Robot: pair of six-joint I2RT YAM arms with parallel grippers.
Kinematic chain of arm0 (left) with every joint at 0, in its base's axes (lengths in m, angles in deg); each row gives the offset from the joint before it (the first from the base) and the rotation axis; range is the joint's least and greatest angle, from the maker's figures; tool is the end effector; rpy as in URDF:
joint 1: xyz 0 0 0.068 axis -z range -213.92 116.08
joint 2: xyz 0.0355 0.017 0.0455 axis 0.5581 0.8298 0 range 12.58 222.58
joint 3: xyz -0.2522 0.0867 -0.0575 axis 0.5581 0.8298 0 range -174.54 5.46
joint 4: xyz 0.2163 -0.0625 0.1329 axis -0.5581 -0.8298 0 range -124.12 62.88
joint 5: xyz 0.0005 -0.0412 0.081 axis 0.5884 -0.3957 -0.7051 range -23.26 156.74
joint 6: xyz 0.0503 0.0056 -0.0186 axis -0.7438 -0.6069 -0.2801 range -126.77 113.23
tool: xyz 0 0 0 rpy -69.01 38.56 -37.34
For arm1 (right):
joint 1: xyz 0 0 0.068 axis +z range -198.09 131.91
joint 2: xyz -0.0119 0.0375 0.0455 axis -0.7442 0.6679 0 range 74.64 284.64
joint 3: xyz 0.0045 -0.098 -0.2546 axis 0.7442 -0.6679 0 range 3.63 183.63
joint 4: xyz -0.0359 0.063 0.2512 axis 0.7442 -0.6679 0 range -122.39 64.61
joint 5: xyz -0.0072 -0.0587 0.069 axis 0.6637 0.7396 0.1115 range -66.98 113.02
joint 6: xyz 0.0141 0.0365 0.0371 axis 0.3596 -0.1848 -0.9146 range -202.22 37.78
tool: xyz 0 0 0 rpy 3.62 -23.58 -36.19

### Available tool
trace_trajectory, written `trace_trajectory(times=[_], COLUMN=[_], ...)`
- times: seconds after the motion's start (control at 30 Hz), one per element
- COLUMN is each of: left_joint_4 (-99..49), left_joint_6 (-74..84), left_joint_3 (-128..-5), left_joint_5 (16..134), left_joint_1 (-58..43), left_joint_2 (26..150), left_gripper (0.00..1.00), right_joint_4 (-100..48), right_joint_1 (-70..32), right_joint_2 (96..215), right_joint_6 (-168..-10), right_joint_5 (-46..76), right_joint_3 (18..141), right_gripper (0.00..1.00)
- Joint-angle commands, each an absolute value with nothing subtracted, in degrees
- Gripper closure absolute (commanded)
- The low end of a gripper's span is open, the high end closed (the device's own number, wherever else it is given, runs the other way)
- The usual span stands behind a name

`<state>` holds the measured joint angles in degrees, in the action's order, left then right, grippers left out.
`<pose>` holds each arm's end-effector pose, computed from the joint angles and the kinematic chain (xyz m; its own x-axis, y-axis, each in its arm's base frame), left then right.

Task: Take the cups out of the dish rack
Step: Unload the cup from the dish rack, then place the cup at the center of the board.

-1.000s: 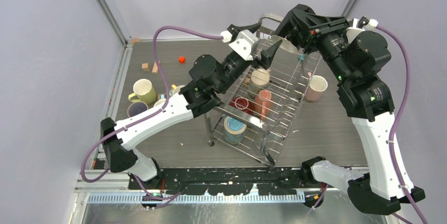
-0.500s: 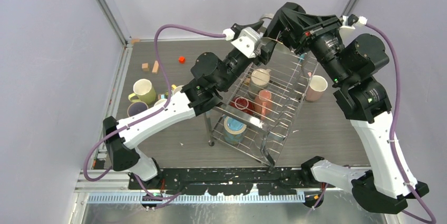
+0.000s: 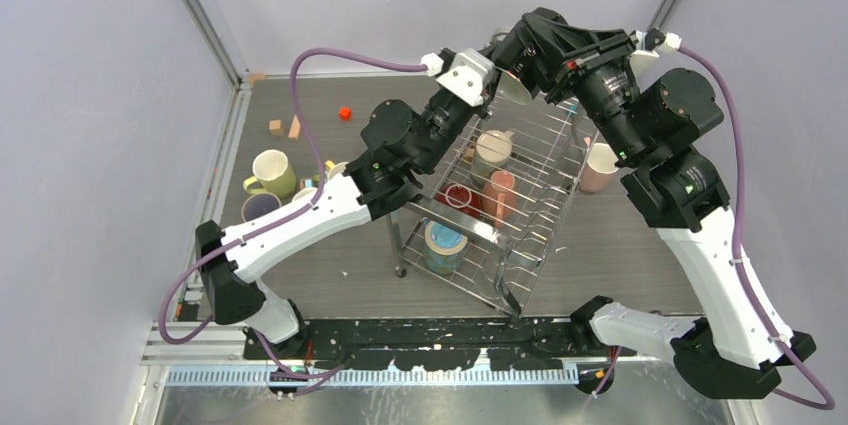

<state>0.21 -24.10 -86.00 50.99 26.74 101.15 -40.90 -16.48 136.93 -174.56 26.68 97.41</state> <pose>0.1792 -0.2990 0.5041 0.4511 -0.2176 -0.8656 0.6179 0.7760 0.1269 0.1545 0.0924 0.5566 -0.4801 0.8754 0.0567 -0.2151 -0.1802 0.9598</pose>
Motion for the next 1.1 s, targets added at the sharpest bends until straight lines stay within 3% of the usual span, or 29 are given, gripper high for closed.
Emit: trace_trajectory(times=[0.0, 0.13, 0.3, 0.43, 0.7, 0.73, 0.77, 1.07], left_joint_4=[5.5, 5.5, 3.4, 1.7, -4.3, -5.4, -6.5, -14.0], left_joint_6=[-23.1, -22.5, -20.4, -19.3, -16.8, -16.6, -16.5, -16.2], left_joint_3=[-86.7, -86.8, -88.4, -89.3, -93.9, -94.5, -95.1, -96.1], left_joint_5=[47.6, 45.3, 41.6, 40.9, 39.4, 38.5, 37.8, 31.6], left_joint_1=[26.9, 26.9, 26.9, 26.9, 26.8, 26.9, 26.9, 26.9], left_joint_2=[98.1, 97.3, 96.1, 94.7, 91.8, 91.5, 91.1, 86.8], left_gripper=[1.00, 1.00, 1.00, 1.00, 1.00, 1.00, 1.00, 1.00], right_joint_4=[-32.2, -32.0, -32.0, -33.5, -35.2, -35.8, -36.5, -40.5], right_joint_1=[-15.7, -15.4, -15.3, -15.2, -15.2, -15.2, -15.1, -15.2], right_joint_2=[135.8, 136.0, 135.6, 135.0, 133.6, 133.4, 133.3, 131.5], right_joint_6=[-173.1, -172.8, -171.2, -168.9, -165.6, -164.9, -164.2, -158.8], right_joint_5=[28.7, 28.5, 28.0, 27.7, 26.0, 25.7, 25.5, 23.8], right_joint_3=[97.2, 96.4, 95.2, 95.1, 93.6, 93.9, 94.1, 94.7], right_gripper=[0.99, 0.96, 0.47, 0.22, 0.12, 0.03, 0.01, 0.00])
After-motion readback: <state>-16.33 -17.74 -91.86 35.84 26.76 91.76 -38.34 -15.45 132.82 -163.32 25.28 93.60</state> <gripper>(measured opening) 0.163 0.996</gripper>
